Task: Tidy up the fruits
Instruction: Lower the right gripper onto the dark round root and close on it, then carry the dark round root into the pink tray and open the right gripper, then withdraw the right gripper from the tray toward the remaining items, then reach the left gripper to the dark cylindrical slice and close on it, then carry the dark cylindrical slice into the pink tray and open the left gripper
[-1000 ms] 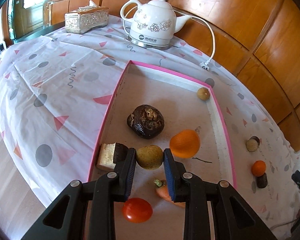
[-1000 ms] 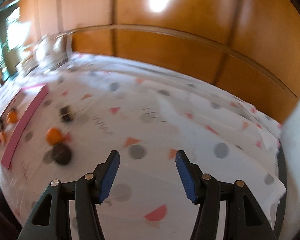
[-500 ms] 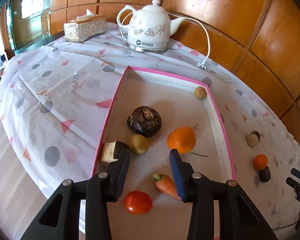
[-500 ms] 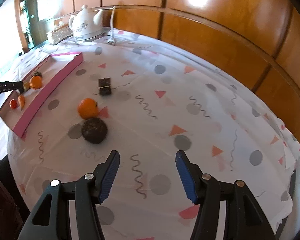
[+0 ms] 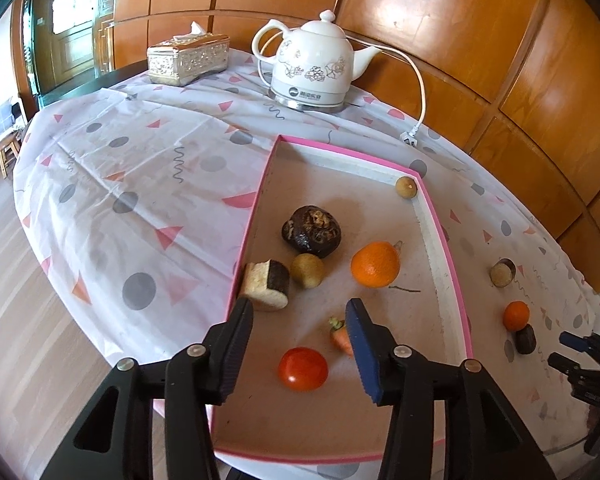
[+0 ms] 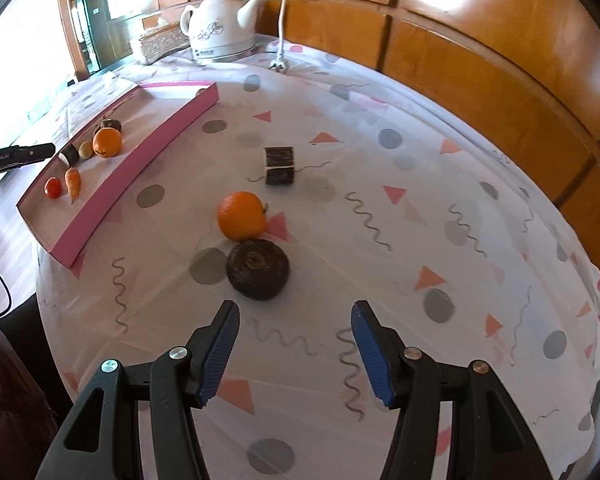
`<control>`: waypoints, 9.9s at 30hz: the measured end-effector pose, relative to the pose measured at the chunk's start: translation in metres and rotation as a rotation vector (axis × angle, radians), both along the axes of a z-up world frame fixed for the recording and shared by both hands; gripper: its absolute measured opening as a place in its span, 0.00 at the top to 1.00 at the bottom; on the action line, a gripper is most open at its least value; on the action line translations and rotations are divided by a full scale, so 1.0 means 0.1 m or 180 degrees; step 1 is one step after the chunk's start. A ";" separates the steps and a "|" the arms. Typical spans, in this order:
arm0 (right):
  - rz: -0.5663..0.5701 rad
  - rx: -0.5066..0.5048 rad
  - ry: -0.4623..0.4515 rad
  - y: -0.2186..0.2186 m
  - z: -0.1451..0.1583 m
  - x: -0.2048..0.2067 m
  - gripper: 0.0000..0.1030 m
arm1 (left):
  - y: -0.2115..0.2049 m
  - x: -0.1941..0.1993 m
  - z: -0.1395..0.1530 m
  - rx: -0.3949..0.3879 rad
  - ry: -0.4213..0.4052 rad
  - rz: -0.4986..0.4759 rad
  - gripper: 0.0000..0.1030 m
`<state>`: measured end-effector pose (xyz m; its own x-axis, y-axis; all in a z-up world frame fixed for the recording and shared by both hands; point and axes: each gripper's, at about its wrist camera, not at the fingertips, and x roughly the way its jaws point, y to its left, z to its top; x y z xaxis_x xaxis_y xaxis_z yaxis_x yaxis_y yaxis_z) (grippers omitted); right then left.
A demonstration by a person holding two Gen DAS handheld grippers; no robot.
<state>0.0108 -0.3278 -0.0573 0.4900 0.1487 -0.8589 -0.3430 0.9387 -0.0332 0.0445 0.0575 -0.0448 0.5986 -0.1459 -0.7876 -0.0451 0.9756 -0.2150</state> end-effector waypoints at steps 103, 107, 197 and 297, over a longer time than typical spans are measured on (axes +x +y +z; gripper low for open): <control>0.0260 0.0459 -0.0082 2.27 0.17 0.94 0.56 | 0.58 -0.29 -0.01 0.0048 -0.0143 0.0630 0.02; 0.0156 0.0385 0.0002 2.27 0.03 1.04 0.55 | 0.58 -0.29 -0.03 0.0047 -0.0123 0.0627 0.02; -0.0986 -0.0400 -0.0428 -0.27 0.40 0.08 0.47 | -0.70 -0.33 0.29 0.0494 -0.0388 -0.0654 0.02; -0.2871 0.0013 -0.0079 -1.96 0.18 -0.15 0.47 | -0.36 0.32 0.14 -0.0162 0.0139 -0.0358 0.58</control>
